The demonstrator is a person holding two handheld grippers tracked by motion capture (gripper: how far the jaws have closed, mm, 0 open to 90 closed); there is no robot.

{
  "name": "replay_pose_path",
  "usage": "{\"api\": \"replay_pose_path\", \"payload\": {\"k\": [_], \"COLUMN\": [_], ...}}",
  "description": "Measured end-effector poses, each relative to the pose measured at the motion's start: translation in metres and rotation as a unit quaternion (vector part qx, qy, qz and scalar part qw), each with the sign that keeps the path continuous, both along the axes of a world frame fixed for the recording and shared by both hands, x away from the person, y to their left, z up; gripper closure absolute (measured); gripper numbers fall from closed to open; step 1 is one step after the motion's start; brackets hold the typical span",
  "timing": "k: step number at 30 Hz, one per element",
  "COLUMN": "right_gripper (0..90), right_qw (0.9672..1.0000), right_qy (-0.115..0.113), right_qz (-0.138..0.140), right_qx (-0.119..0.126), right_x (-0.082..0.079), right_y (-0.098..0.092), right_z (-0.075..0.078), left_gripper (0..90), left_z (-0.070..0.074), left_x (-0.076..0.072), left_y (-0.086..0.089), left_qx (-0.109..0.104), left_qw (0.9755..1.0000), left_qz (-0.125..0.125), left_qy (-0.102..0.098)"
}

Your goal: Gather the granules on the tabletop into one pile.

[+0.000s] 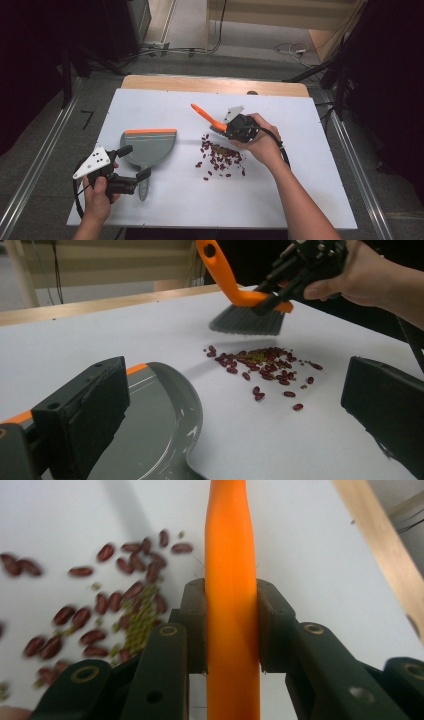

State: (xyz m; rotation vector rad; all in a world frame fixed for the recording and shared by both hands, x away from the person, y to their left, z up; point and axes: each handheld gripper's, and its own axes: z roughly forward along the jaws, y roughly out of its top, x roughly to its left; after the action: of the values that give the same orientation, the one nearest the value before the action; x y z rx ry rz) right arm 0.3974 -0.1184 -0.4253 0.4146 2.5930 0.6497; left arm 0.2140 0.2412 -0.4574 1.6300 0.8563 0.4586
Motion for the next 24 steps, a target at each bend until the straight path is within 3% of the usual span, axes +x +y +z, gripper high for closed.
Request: {"api": "replay_pose_path", "payload": {"k": [7,10,12,24], "right_gripper": [69.1,69.1,69.0,68.7], "right_qw": [0.9993,0.9987,0.9986,0.9959], "right_qy": [-0.023,-0.020,-0.005,0.008], "right_qz": [0.017,0.027,0.039,0.075], "right_qx": [-0.023,-0.037,-0.036,-0.050], "right_x": [0.018,0.021,0.020,-0.003], "right_y": [0.028,0.039,0.046,0.045], "right_z": [-0.004,-0.008,-0.015,-0.019], "left_gripper": [0.0,0.0,0.0,0.0], "left_z": [0.000,0.000,0.000,0.000], "left_x": [0.000,0.000,0.000,-0.001], "left_y": [0.003,0.004,0.005,0.003], "left_qx": [-0.002,-0.003,-0.003,0.000], "left_qw": [1.0000,1.0000,1.0000,1.0000], "left_qz": [0.002,0.004,0.004,0.003], "left_qy": [-0.001,-0.001,0.000,-0.001]}}
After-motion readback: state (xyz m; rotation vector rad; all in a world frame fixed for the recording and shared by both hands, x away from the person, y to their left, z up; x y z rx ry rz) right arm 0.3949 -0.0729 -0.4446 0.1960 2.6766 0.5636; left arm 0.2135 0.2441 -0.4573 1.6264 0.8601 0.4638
